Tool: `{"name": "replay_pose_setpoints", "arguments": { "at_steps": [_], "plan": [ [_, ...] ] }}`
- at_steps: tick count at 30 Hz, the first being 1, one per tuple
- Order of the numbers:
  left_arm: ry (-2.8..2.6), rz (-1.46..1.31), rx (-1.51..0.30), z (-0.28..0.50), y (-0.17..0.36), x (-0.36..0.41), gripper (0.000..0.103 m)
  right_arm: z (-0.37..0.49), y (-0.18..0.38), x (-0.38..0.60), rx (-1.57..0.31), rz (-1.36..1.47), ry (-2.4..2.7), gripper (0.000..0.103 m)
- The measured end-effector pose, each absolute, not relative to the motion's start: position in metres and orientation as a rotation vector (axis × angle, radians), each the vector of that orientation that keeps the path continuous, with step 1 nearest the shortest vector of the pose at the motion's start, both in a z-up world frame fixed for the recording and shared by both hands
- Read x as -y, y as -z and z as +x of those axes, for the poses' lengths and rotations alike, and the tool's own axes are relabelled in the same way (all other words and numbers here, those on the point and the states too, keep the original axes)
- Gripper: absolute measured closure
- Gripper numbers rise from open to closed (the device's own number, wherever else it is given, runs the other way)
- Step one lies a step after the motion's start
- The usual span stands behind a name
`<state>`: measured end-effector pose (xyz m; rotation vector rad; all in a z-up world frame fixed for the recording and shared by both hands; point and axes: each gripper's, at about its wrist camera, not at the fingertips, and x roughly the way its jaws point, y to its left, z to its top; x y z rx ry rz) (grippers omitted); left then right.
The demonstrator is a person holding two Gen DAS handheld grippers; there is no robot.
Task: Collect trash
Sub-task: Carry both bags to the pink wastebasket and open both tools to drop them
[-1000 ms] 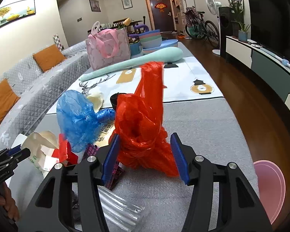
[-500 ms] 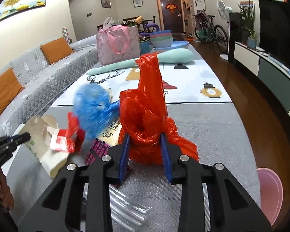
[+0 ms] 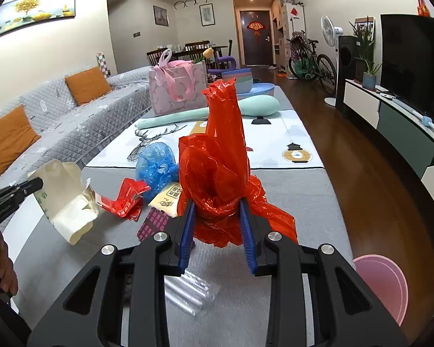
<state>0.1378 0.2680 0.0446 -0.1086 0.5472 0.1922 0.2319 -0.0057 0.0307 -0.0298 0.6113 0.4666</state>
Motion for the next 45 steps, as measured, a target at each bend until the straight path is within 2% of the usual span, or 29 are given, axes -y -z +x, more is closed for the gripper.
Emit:
{"name": "replay_pose_setpoints", "arguments": {
  "at_steps": [28,45],
  "plan": [
    [-0.091,-0.117,-0.467,0.107,-0.068,-0.204,0.098,0.168,-0.057,0.078,-0.561,-0.047,-0.410,0.073],
    [0.051,-0.097,-0.515,0.109,-0.058,-0.114,0.098,0.162,-0.062,0.144,-0.545,-0.005,-0.316,0.073]
  ]
}}
